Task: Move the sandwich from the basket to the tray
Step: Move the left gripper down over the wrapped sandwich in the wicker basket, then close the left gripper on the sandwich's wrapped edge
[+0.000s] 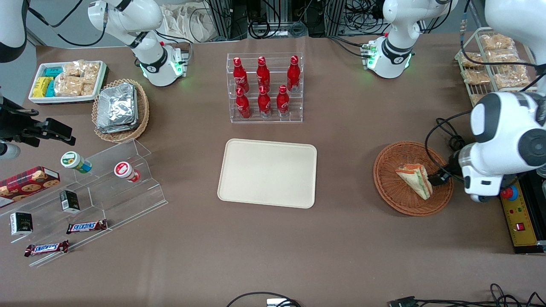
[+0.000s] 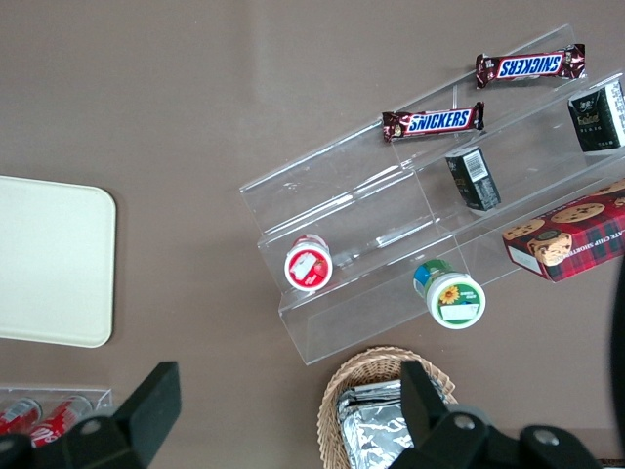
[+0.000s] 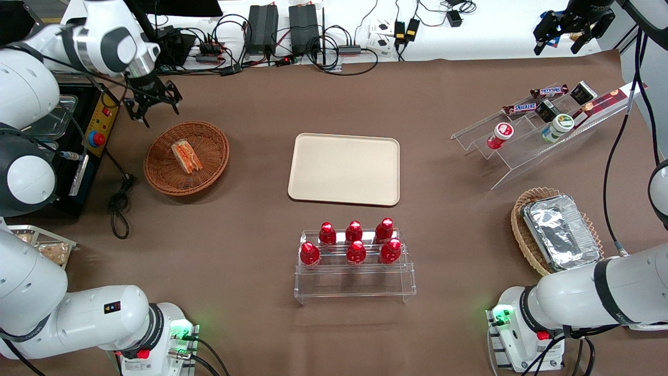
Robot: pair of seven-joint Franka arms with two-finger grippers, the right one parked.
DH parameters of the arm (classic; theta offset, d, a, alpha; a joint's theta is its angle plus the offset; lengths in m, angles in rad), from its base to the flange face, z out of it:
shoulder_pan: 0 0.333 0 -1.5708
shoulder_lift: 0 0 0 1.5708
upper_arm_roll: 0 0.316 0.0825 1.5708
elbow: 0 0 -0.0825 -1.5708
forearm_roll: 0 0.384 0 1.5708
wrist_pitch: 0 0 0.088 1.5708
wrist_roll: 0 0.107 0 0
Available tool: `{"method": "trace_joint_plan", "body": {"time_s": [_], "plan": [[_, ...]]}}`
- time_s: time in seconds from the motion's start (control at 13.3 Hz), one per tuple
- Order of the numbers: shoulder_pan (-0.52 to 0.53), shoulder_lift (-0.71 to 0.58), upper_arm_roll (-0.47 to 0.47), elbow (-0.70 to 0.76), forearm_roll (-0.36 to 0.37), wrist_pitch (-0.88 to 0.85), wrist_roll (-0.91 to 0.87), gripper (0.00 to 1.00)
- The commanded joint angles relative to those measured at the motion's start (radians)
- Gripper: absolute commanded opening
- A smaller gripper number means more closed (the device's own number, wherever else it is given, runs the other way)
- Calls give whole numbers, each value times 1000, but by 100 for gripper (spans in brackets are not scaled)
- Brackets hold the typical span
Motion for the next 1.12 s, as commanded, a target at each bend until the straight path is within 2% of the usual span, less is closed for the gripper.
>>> {"method": "trace_joint_plan", "body": {"time_s": [0.0, 0.53, 1.05], "plan": [[4, -25, -1, -113, -12, 101, -29, 100], [7, -32, 0, -289, -9, 325, -29, 100], [8, 4, 2, -302, 14, 425, -9, 100]]}}
